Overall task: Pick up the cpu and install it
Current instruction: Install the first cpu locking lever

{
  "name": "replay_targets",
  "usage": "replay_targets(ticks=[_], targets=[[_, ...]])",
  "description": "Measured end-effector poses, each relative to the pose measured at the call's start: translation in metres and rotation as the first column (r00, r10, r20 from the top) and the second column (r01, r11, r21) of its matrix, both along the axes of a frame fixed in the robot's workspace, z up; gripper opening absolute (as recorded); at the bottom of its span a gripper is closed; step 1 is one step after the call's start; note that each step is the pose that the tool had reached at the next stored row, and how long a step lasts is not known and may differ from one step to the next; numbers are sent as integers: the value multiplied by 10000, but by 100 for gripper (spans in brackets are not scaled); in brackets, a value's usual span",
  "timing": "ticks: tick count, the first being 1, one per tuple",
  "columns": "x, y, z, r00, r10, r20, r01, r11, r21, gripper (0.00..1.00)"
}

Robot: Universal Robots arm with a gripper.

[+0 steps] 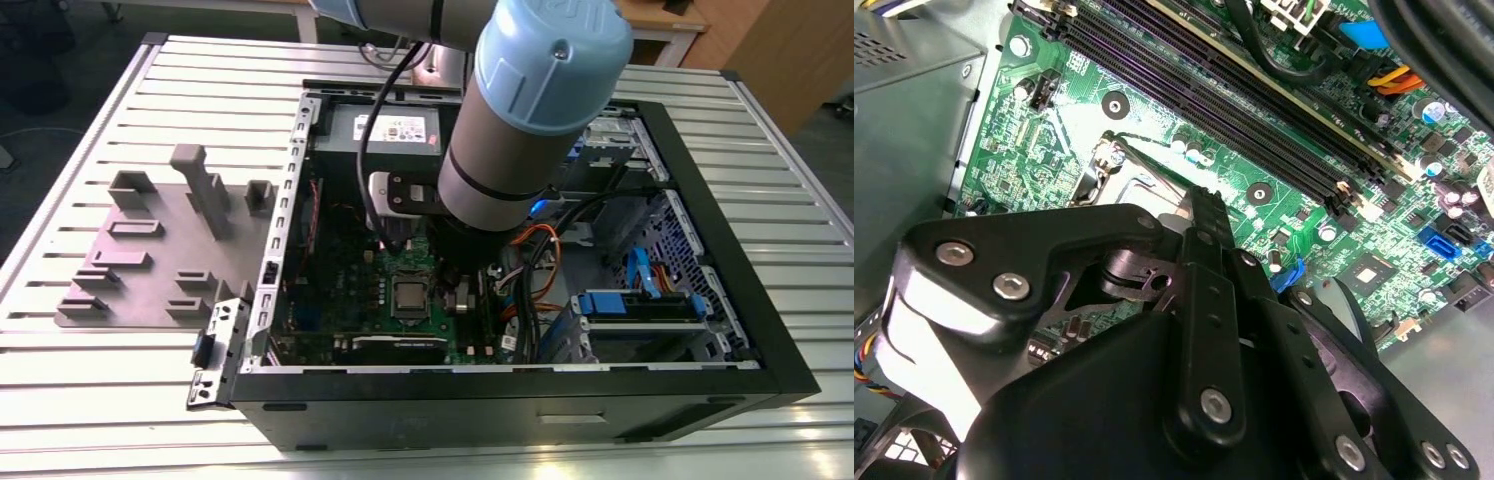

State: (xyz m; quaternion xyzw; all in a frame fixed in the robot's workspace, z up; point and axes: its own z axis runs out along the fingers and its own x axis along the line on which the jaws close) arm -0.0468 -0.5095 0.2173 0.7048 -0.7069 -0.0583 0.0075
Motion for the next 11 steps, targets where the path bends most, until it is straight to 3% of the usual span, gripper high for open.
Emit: replay_targets(ticks=[11], targets=[[0, 0, 0, 10000, 8, 0, -8, 10000, 0, 11]])
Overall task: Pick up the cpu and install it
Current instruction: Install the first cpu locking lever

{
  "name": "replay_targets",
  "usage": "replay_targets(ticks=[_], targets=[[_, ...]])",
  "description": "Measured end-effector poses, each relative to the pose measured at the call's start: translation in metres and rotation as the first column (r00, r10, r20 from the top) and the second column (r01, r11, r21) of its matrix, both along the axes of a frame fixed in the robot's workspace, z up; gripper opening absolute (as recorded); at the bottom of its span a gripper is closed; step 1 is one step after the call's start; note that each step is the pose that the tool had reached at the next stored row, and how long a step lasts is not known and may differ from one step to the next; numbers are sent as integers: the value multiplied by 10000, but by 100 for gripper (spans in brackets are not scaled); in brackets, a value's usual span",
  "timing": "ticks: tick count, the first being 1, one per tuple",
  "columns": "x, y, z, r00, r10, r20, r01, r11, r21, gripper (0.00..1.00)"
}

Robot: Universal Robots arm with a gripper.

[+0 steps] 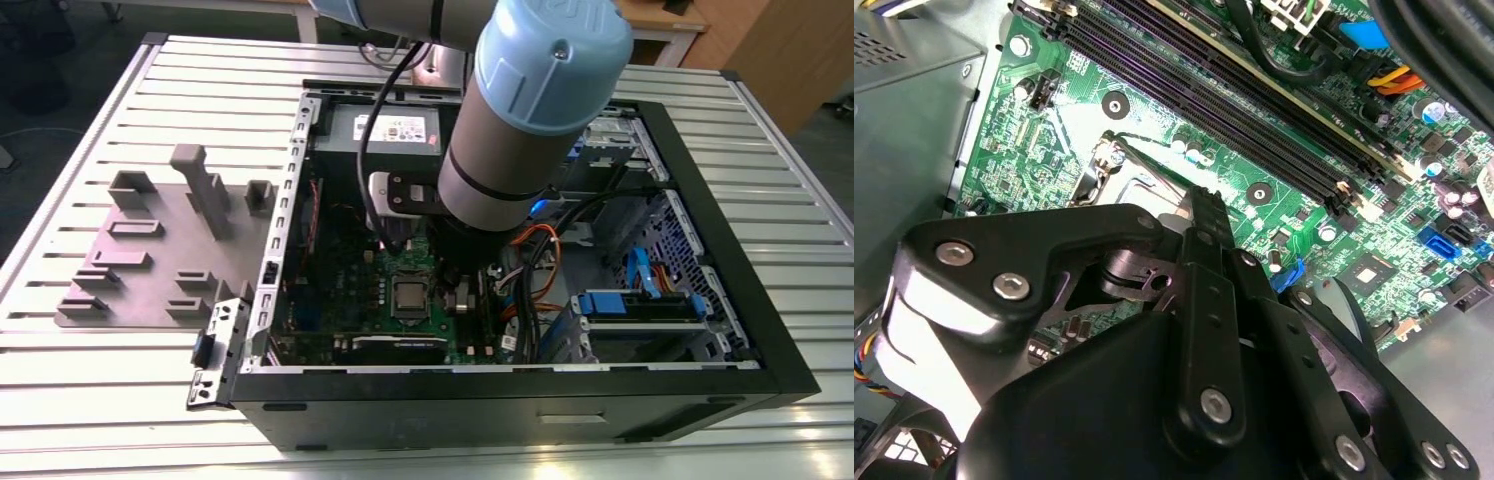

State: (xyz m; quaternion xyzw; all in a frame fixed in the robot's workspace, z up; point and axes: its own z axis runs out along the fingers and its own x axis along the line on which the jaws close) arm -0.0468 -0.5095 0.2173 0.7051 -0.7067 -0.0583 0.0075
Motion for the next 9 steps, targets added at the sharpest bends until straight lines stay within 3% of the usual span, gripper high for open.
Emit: replay_targets(ticks=[9], targets=[[0, 0, 0, 10000, 7, 0, -7, 10000, 0, 11]])
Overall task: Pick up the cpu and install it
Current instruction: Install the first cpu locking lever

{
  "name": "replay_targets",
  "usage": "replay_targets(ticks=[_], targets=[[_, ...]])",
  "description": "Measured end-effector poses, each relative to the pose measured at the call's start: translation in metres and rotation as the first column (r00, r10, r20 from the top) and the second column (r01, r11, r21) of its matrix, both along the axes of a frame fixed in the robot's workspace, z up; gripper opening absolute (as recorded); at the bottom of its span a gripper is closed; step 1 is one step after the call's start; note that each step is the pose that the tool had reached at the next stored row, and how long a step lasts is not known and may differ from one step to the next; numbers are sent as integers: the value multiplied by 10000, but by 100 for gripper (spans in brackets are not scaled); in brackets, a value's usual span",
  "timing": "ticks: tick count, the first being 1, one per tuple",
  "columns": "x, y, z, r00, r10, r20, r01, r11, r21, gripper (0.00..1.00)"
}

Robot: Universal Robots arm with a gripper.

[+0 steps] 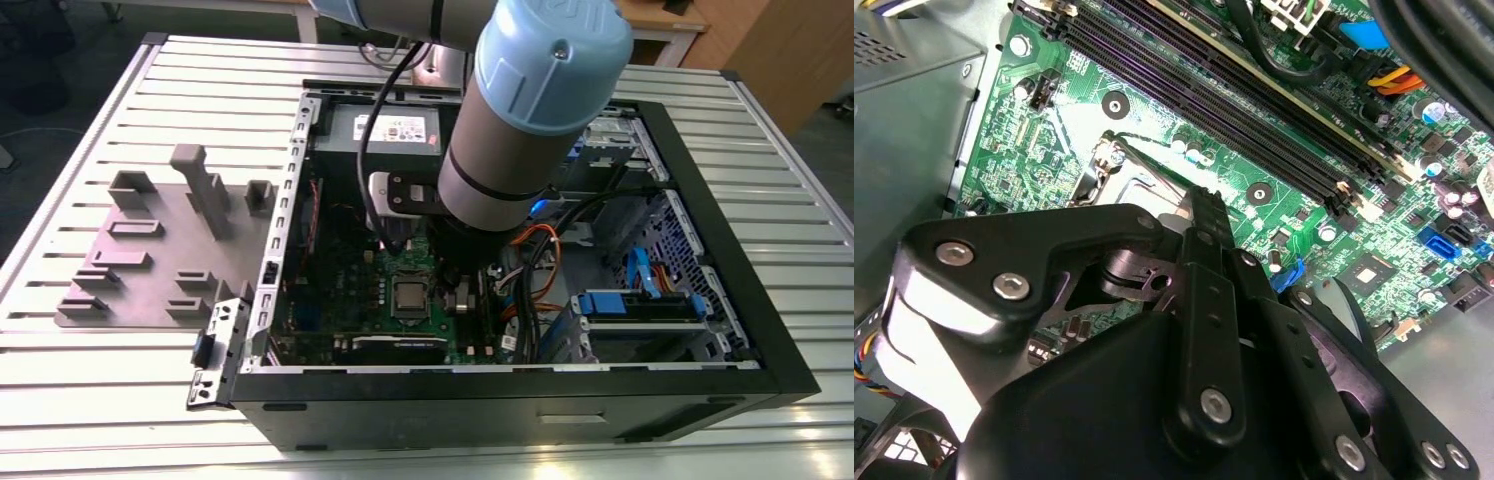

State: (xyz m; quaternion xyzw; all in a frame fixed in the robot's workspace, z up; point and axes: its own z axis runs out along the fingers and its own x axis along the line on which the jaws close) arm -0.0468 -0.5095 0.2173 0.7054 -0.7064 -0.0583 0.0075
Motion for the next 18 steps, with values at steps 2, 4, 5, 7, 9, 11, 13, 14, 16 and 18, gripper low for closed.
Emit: replay_targets(ticks=[2, 4, 5, 7, 9, 11, 13, 14, 16, 18], targets=[[0, 0, 0, 10000, 1, 0, -1, 10000, 0, 11], [0, 0, 0, 10000, 3, 0, -3, 10000, 0, 11], [0, 0, 0, 10000, 3, 0, -3, 10000, 0, 11], [0, 0, 0, 10000, 5, -1, -5, 10000, 0, 11], [0, 0, 0, 10000, 7, 0, -7, 10000, 0, 11], [0, 0, 0, 10000, 8, 0, -8, 10000, 0, 11], [0, 0, 0, 10000, 10, 0, -10, 10000, 0, 11], [0, 0, 0, 10000, 10, 0, -10, 10000, 0, 11], [0, 0, 0, 10000, 12, 0, -12, 10000, 0, 11], [0, 0, 0, 10000, 13, 0, -13, 10000, 0, 11]])
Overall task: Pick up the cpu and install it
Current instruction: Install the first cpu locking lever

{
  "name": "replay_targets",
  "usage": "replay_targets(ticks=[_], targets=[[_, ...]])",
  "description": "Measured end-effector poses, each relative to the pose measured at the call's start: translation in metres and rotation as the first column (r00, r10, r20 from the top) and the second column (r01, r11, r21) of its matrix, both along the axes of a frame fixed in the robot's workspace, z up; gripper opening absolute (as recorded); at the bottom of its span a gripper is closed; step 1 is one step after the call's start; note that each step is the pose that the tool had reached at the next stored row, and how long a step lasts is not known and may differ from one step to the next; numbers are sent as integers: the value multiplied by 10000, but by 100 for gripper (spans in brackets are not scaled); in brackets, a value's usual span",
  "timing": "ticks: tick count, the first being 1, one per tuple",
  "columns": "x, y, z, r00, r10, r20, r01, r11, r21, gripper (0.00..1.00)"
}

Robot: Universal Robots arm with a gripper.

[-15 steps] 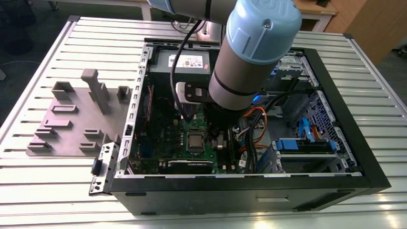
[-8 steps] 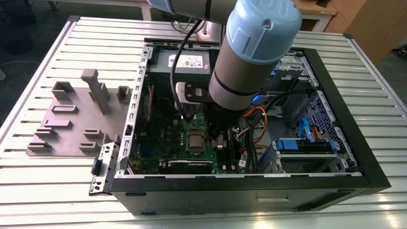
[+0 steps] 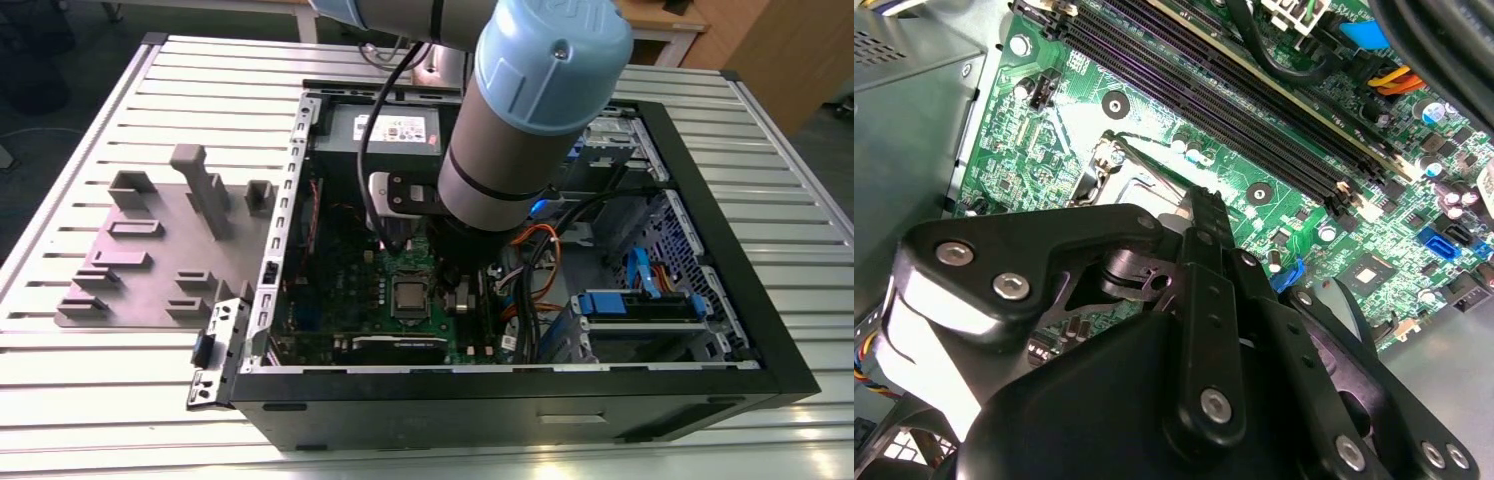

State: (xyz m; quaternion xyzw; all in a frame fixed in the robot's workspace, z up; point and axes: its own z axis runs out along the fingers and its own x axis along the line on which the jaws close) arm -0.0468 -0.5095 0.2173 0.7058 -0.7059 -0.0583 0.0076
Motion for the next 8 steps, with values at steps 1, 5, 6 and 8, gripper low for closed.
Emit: replay_targets(ticks=[1, 5, 6, 8], targets=[[0, 0, 0, 10000, 1, 0, -1, 10000, 0, 11], [0, 0, 0, 10000, 4, 0, -4, 10000, 0, 11], [0, 0, 0, 10000, 5, 0, -5, 10000, 0, 11], [0, 0, 0, 10000, 6, 0, -6, 10000, 0, 11]])
